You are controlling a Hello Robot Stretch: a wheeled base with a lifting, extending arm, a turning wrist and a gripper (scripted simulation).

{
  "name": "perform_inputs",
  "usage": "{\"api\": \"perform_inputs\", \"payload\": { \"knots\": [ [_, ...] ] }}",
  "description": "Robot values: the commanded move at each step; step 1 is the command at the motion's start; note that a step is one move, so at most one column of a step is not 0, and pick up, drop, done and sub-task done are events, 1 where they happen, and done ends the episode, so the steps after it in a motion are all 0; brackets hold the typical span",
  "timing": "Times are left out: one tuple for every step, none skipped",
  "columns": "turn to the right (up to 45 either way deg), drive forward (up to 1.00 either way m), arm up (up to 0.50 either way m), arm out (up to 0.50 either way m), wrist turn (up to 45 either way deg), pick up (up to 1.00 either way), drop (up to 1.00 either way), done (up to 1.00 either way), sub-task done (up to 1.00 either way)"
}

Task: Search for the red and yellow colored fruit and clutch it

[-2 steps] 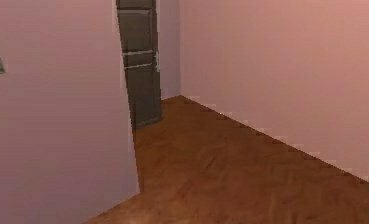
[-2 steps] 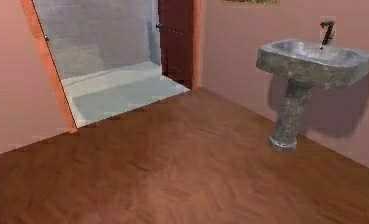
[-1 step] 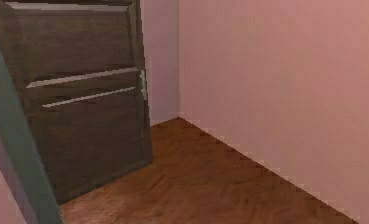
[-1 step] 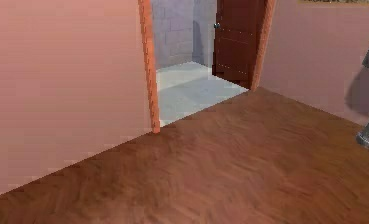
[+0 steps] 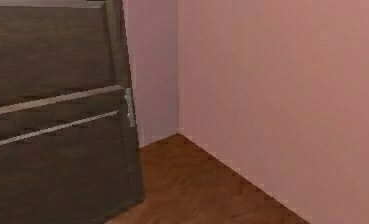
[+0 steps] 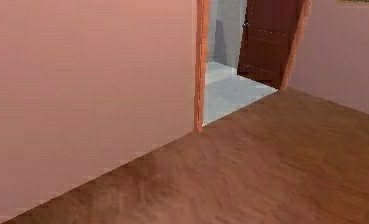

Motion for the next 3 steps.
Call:
{"api": "perform_inputs", "payload": {
  "knots": [
    [-33.0, 0.00, 0.00, 0.00, 0.0, 0.00, 0.00, 0.00, 0.00],
    [-3.0, 0.00, 0.00, 0.00, 0.0, 0.00, 0.00, 0.00, 0.00],
    [0.0, 0.55, 0.00, 0.00, 0.0, 0.00, 0.00, 0.00, 0.00]
  ]
}}
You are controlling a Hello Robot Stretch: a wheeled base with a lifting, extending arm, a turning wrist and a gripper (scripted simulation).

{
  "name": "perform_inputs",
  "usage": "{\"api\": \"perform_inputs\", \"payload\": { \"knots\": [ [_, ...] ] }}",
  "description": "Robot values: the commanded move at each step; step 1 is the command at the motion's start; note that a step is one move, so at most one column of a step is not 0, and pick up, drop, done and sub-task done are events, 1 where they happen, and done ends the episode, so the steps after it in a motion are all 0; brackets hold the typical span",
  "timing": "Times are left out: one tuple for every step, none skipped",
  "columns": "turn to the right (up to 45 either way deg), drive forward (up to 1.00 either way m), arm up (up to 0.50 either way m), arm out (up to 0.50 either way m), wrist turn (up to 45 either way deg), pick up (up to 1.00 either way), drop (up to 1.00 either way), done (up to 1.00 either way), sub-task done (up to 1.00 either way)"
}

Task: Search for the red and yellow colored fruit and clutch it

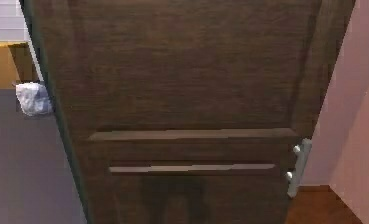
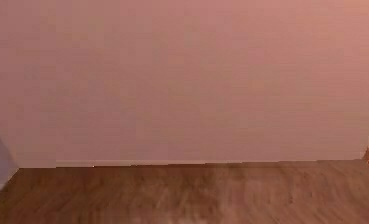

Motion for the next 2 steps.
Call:
{"api": "perform_inputs", "payload": {
  "knots": [
    [-45.0, 0.00, 0.00, 0.00, 0.0, 0.00, 0.00, 0.00, 0.00],
    [-42.0, 0.00, 0.00, 0.00, 0.0, 0.00, 0.00, 0.00, 0.00]
  ]
}}
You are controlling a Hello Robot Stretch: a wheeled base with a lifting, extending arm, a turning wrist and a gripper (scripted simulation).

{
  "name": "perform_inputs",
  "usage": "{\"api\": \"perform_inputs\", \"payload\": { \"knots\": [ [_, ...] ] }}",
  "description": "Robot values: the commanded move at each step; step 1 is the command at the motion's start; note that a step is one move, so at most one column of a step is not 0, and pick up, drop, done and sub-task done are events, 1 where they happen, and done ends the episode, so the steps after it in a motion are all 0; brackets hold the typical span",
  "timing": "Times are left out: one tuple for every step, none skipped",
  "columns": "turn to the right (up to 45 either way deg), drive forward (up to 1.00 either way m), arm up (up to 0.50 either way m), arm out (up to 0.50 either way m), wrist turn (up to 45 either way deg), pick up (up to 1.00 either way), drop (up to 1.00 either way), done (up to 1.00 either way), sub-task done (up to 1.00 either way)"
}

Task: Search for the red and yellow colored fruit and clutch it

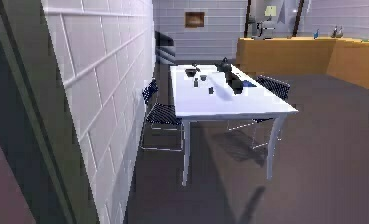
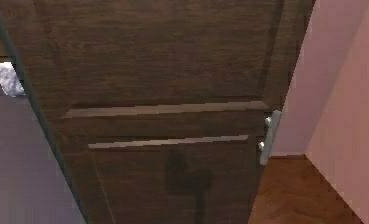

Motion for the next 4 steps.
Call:
{"api": "perform_inputs", "payload": {
  "knots": [
    [0.0, 0.30, 0.00, 0.00, 0.0, 0.00, 0.00, 0.00, 0.00],
    [27.0, 0.00, 0.00, 0.00, 0.0, 0.00, 0.00, 0.00, 0.00],
    [0.0, 0.50, 0.00, 0.00, 0.0, 0.00, 0.00, 0.00, 0.00],
    [-3.0, 0.00, 0.00, 0.00, 0.0, 0.00, 0.00, 0.00, 0.00]
  ]
}}
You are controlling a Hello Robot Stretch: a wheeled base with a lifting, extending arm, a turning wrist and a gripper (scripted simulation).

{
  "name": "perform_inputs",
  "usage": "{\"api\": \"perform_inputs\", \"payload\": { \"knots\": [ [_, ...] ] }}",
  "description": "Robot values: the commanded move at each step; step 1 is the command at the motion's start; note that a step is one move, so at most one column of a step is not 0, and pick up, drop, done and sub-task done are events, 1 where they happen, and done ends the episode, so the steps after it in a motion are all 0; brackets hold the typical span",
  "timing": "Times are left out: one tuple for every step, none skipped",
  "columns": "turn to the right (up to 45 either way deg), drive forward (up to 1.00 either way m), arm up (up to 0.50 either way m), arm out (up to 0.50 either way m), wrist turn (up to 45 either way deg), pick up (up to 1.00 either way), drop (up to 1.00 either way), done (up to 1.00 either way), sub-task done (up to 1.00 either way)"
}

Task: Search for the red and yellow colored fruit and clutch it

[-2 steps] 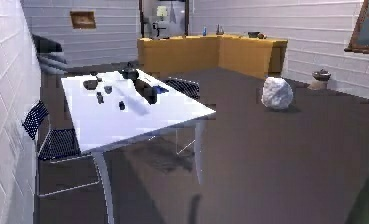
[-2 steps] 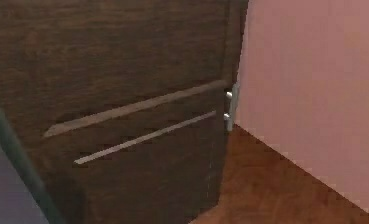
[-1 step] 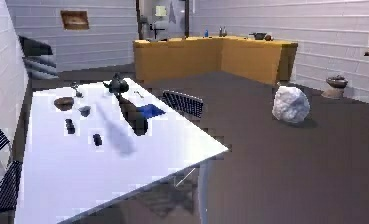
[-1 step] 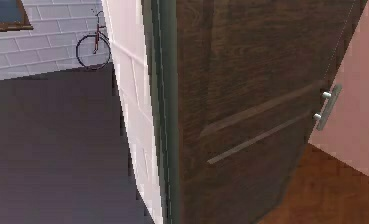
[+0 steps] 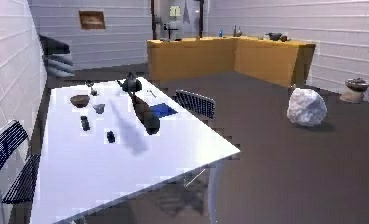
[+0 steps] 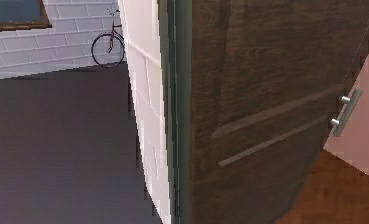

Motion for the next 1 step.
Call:
{"api": "perform_inputs", "payload": {
  "knots": [
    [0.0, 0.35, 0.00, 0.00, 0.0, 0.00, 0.00, 0.00, 0.00]
  ]
}}
